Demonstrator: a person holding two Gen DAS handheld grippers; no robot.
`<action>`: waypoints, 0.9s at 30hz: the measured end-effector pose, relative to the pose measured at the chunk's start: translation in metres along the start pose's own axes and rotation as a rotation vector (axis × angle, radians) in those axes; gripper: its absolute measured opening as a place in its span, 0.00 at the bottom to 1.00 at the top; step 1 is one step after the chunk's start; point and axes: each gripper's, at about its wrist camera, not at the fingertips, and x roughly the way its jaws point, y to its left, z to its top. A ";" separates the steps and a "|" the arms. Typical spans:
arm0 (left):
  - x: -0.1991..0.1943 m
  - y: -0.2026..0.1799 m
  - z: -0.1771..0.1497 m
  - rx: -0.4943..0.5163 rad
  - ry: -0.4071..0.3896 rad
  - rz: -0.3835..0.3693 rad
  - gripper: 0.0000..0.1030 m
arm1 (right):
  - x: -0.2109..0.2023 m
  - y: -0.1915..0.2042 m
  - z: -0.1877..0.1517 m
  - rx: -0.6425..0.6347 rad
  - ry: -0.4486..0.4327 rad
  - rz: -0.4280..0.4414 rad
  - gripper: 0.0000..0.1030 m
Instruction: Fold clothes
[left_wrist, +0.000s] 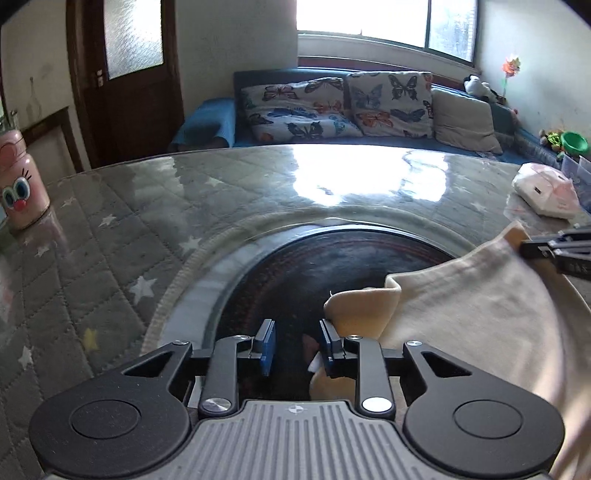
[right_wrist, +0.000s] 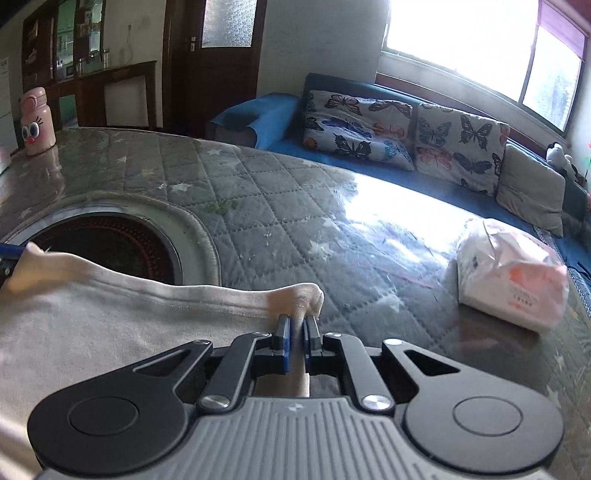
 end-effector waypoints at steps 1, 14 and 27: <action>0.000 -0.003 0.000 0.008 -0.005 -0.001 0.27 | 0.001 0.000 0.001 -0.006 0.001 0.001 0.07; -0.024 -0.002 -0.005 -0.068 -0.050 -0.062 0.45 | -0.009 -0.017 -0.004 0.025 -0.006 -0.003 0.23; -0.018 -0.011 -0.019 -0.023 -0.046 -0.006 0.12 | -0.075 -0.011 -0.036 0.045 -0.054 0.019 0.72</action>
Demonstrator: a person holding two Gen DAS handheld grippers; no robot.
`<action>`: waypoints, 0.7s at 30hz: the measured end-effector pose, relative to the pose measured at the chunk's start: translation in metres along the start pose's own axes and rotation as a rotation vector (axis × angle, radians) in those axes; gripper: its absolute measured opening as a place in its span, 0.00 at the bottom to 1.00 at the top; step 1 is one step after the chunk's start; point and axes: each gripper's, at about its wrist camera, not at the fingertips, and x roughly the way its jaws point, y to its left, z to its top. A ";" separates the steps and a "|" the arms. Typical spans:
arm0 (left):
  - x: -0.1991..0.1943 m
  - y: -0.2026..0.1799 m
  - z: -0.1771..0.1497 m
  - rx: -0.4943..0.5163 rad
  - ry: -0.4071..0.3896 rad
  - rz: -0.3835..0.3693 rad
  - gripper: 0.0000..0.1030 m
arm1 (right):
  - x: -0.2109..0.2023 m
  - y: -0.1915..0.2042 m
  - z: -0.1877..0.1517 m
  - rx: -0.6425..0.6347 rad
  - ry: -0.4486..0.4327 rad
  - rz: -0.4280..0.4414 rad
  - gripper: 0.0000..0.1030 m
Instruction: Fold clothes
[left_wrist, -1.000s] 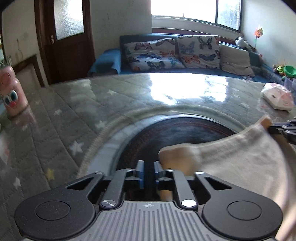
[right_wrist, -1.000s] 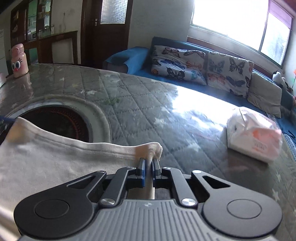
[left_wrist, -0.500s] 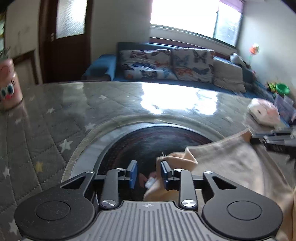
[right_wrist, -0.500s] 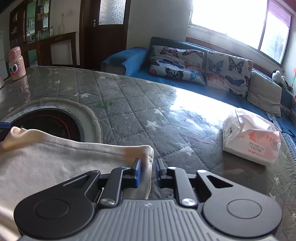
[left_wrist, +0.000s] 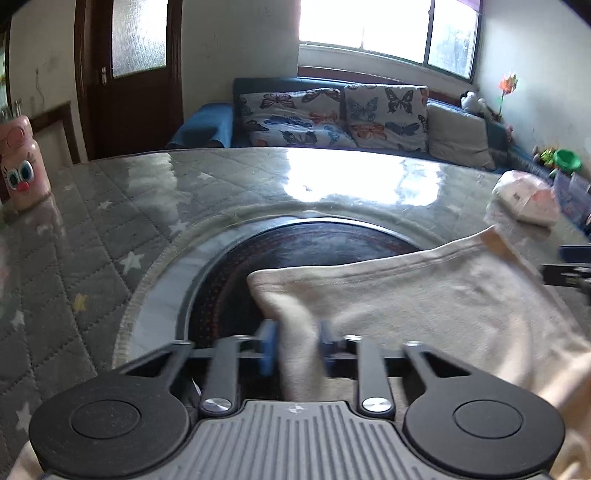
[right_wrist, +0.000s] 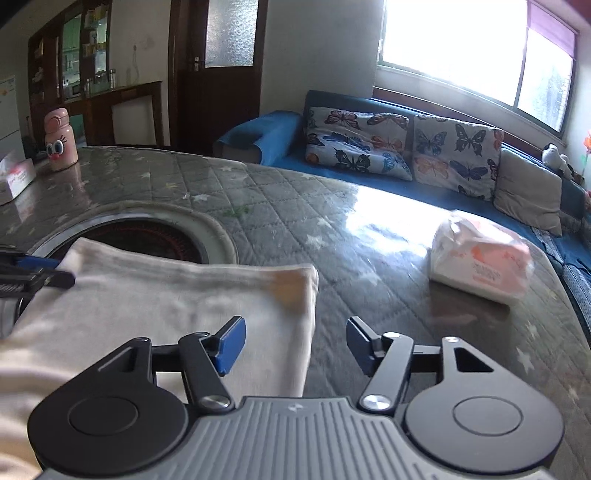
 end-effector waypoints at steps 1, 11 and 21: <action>0.001 -0.001 -0.001 0.017 -0.009 0.010 0.10 | -0.005 0.000 -0.005 0.006 0.000 -0.005 0.74; 0.024 0.014 0.013 0.125 -0.027 0.083 0.08 | -0.057 0.006 -0.066 0.012 0.016 -0.044 0.78; -0.020 0.019 0.000 0.054 -0.021 0.051 0.38 | -0.098 0.017 -0.092 0.092 -0.054 -0.085 0.80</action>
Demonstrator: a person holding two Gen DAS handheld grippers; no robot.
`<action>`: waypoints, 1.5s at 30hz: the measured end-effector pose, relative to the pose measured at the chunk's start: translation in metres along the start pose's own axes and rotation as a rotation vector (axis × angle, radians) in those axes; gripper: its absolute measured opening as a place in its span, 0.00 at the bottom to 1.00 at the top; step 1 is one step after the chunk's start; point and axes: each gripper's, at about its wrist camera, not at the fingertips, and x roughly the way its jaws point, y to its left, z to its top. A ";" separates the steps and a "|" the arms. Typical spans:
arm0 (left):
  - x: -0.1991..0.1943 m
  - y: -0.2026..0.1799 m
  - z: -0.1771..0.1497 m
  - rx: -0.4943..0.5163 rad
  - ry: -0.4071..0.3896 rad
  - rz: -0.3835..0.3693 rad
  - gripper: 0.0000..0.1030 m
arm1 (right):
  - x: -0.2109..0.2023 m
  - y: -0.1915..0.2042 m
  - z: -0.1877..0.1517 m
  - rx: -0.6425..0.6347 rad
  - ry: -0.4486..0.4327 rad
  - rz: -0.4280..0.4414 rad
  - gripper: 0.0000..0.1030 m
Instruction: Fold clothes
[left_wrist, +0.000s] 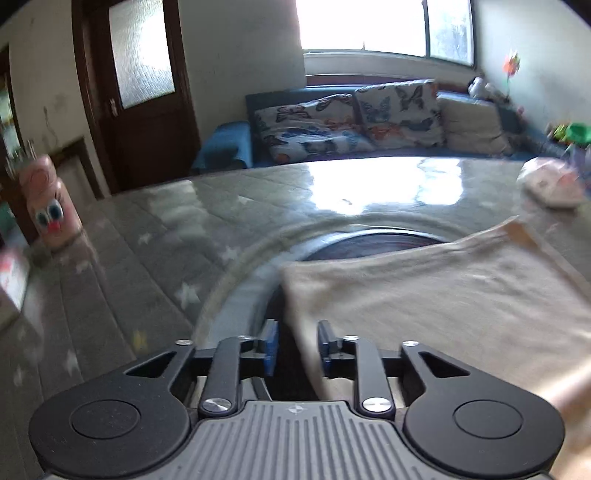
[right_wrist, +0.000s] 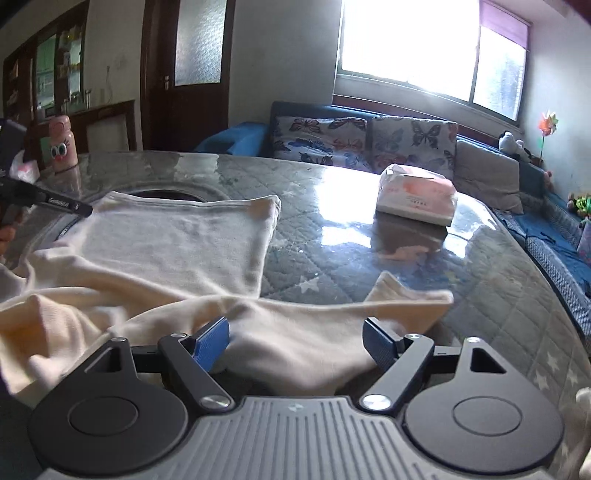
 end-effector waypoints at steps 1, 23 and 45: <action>-0.012 -0.003 -0.005 -0.005 -0.009 -0.015 0.42 | -0.004 0.001 -0.003 0.010 0.001 -0.002 0.81; -0.072 -0.152 -0.037 0.055 0.013 -0.394 0.63 | -0.024 -0.064 -0.035 0.263 0.051 -0.058 0.73; -0.044 -0.189 -0.030 0.093 0.077 -0.522 0.10 | 0.069 -0.129 0.030 0.357 0.146 -0.046 0.15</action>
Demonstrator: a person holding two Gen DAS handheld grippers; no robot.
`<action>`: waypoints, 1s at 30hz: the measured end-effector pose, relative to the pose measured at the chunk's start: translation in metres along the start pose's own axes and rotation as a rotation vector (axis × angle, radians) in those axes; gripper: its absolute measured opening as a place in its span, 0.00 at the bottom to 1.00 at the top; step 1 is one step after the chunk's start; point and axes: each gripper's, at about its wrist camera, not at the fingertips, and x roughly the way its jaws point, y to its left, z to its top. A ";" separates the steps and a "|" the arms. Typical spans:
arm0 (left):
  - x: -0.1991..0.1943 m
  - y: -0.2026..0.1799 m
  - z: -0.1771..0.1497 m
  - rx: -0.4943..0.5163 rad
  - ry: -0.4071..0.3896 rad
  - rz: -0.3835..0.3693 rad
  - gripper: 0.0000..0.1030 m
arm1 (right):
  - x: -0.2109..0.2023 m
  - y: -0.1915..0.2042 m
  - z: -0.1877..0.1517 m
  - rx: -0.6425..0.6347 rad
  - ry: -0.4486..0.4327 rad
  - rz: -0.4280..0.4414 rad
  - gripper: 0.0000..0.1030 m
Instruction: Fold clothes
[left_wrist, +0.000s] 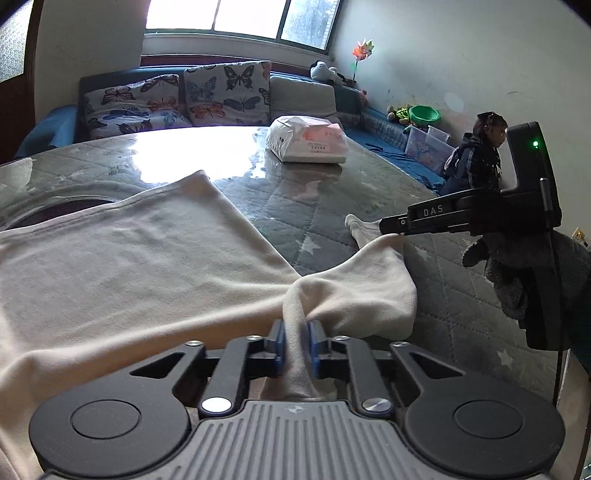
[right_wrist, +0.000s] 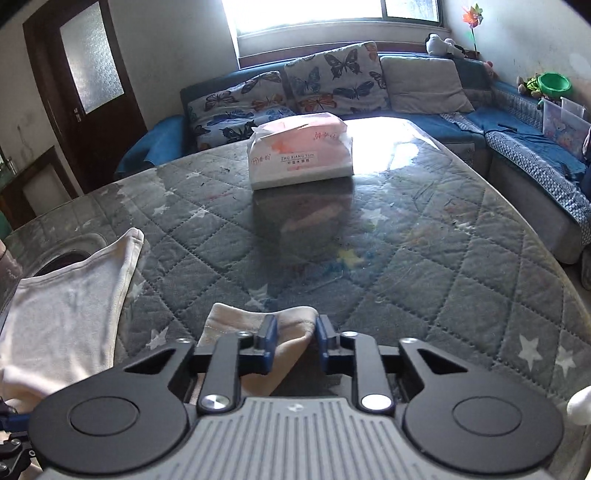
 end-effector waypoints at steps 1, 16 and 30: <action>-0.001 -0.001 0.000 0.004 -0.005 0.000 0.08 | 0.000 0.000 0.000 0.001 -0.003 -0.002 0.13; -0.034 -0.026 -0.007 0.127 -0.089 -0.093 0.03 | -0.061 -0.005 0.000 -0.003 -0.223 -0.058 0.04; -0.021 -0.055 -0.050 0.324 0.017 -0.187 0.05 | -0.088 -0.053 -0.084 0.108 -0.146 -0.277 0.33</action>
